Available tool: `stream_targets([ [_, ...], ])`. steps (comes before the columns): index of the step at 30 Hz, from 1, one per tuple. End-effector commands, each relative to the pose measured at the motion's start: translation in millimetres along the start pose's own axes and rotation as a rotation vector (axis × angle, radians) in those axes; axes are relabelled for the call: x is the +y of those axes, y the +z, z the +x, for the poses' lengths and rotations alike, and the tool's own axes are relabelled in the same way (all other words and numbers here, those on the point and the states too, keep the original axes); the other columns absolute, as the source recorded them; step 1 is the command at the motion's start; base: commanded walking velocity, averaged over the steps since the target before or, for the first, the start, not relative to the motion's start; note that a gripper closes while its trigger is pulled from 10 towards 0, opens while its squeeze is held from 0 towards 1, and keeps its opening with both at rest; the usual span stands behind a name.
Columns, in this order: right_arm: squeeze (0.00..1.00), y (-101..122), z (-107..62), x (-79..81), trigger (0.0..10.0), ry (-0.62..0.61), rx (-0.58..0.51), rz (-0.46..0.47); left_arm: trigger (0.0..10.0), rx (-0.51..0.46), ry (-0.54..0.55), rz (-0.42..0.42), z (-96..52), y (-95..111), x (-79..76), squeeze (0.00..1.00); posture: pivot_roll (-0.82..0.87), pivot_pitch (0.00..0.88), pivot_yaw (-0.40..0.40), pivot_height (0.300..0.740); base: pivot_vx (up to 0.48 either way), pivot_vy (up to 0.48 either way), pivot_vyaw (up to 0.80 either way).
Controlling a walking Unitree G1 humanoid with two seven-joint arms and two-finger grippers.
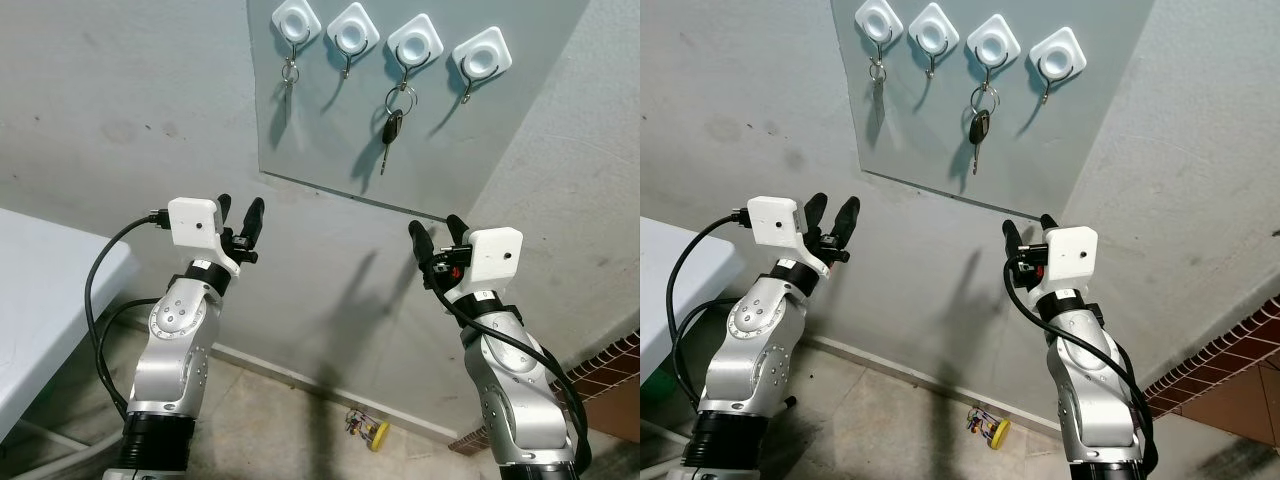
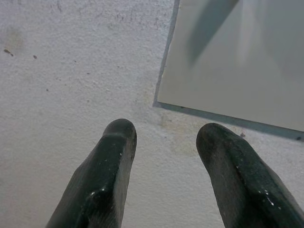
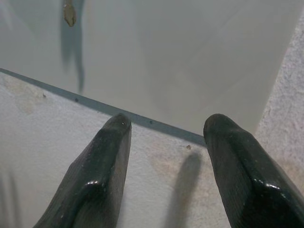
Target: Hang keys on a hook
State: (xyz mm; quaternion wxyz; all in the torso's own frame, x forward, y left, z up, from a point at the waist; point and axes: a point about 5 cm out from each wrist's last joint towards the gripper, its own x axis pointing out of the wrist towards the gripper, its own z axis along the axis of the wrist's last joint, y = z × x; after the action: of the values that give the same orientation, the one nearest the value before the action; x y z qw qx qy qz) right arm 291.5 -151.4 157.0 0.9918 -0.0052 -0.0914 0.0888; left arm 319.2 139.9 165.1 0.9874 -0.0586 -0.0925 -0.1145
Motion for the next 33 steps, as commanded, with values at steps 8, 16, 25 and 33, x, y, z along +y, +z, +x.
stream_targets([
  [8,0.0,4.9,-3.3,-3.4,10.0,-0.006,-0.019,-0.003,10.0,0.014,-0.017,-0.021,-1.5,-3.0,-1.6,0.0,-0.08,0.036,-0.048,0.74,0.0,0.226,0.8],
  [16,0.0,4.8,-4.1,-7.6,10.0,-0.014,-0.012,-0.011,10.0,0.017,-0.013,0.006,-1.8,-3.1,-2.8,0.0,-0.08,0.047,-0.048,0.74,0.0,0.057,0.8],
  [25,0.0,5.4,-5.1,-10.8,10.0,-0.026,-0.012,-0.009,10.0,0.03,0.001,0.0,-1.6,-3.8,-1.8,0.0,-0.08,0.063,-0.042,0.74,0.0,0.0,0.8],
  [33,0.0,6.8,-3.5,-11.4,10.0,-0.025,-0.016,-0.009,10.0,0.05,0.018,-0.016,0.1,-4.4,1.2,0.0,-0.08,0.064,-0.04,0.74,0.0,0.0,0.8],
])
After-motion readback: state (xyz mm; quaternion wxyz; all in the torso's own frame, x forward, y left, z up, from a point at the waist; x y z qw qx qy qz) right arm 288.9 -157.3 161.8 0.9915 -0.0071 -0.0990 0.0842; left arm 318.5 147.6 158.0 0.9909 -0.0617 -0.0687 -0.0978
